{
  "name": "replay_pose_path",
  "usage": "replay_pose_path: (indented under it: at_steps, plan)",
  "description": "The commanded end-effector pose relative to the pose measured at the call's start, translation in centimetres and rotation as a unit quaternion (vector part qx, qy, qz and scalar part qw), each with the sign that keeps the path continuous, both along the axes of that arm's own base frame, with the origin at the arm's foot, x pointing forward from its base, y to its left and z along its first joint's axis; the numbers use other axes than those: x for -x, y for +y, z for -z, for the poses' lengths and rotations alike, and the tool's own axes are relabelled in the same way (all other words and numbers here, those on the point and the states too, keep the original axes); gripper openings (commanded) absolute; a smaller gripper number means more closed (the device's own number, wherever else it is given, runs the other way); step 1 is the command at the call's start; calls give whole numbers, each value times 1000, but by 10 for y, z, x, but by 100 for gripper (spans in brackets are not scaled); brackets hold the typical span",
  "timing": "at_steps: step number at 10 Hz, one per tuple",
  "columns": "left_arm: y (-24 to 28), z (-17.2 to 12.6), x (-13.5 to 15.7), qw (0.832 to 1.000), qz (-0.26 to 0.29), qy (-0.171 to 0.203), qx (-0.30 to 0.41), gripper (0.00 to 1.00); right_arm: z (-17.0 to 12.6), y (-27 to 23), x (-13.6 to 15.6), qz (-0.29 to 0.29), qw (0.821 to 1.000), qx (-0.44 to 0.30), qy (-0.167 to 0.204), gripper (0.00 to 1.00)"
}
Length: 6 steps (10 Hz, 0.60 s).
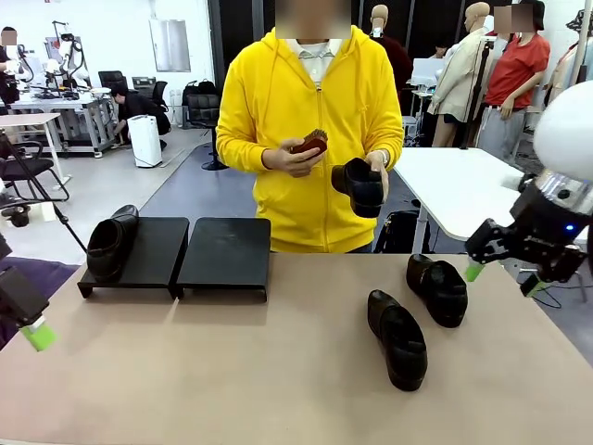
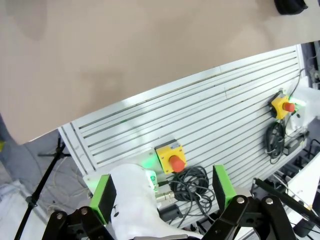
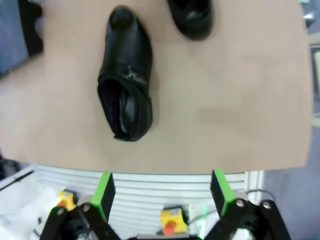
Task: Organize the shoes by placing them on the stand.
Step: Pick up one Shoe and place it in the middle of the table.
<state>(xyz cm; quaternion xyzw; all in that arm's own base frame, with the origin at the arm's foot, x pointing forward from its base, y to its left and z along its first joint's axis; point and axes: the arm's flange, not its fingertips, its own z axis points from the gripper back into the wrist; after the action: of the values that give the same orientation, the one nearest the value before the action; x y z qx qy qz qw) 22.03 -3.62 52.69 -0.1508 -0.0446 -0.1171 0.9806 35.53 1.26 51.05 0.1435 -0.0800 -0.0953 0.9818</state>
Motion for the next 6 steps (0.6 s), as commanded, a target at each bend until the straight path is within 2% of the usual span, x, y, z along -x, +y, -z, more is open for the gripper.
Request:
replay_pose_path:
  at_steps: [1, 2, 5, 6]
  plan:
    - [2, -2, -3, 1000, 4, -3, 4, 100, -19, -55, 45, 18, 999, -38, -12, 100]
    - [2, -2, -3, 1000, 4, -3, 4, 100, -26, -86, 72, 22, 997, -73, -10, 100]
    - [2, -2, -3, 1000, 4, -3, 4, 100, -39, -143, 109, 79, 990, -114, -14, 100]
    - [2, -2, -3, 1000, 4, -3, 4, 100, -55, -178, 128, 104, 985, -133, -22, 100]
